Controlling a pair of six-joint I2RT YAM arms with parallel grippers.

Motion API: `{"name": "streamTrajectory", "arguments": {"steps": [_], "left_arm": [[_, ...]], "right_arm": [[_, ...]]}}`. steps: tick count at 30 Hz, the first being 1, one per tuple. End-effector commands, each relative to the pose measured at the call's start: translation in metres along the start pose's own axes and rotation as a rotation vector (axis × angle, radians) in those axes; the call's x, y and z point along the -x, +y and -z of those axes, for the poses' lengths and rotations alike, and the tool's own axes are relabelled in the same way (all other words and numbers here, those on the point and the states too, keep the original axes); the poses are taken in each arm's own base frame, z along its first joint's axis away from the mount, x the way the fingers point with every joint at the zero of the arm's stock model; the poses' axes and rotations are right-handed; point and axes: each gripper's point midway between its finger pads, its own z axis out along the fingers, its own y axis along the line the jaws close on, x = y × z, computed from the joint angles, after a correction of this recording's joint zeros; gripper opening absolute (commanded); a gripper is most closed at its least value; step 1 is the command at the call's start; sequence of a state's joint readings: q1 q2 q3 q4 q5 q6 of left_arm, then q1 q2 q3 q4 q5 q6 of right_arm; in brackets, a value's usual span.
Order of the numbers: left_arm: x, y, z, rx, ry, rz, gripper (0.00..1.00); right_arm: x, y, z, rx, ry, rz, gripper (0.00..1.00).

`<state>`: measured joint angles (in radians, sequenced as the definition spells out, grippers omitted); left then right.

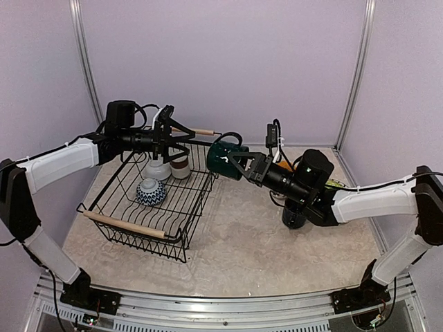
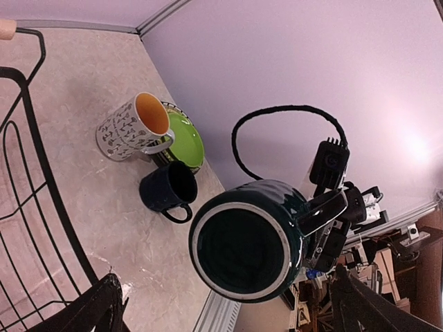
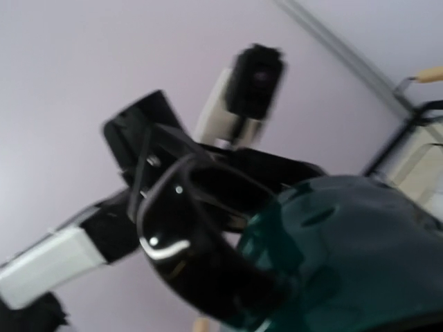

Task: Unload the mixed dishes from the dish rack
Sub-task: Place the cup at the center of the board.

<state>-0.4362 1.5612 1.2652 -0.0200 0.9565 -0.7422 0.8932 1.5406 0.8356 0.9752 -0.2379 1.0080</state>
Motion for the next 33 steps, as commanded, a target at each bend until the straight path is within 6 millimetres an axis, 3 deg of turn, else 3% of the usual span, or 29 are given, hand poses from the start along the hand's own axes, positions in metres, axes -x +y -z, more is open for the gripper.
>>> {"name": "streamTrajectory", "arguments": {"steps": [1,4,12,18,27,33], "left_arm": [[0.013,-0.007,0.016,0.057,-0.062,-0.048,0.99],[0.017,-0.002,0.021,0.101,-0.083,-0.053,0.99],[0.020,0.002,0.025,0.150,-0.100,-0.067,0.99],[0.021,0.006,0.025,0.169,-0.101,-0.072,0.99],[0.023,0.007,0.029,0.196,-0.113,-0.088,0.99],[0.024,0.004,0.031,0.198,-0.120,-0.100,0.99]], "right_arm": [[0.020,0.004,0.019,-0.082,-0.065,0.102,0.00],[0.018,-0.012,0.025,-0.214,-0.017,0.141,0.00],[-0.015,-0.100,0.069,-0.759,0.241,0.207,0.00],[-0.029,-0.138,0.087,-1.033,0.400,0.268,0.00],[-0.036,-0.185,0.083,-1.287,0.611,0.406,0.00],[-0.042,-0.212,0.074,-1.301,0.698,0.388,0.00]]}}
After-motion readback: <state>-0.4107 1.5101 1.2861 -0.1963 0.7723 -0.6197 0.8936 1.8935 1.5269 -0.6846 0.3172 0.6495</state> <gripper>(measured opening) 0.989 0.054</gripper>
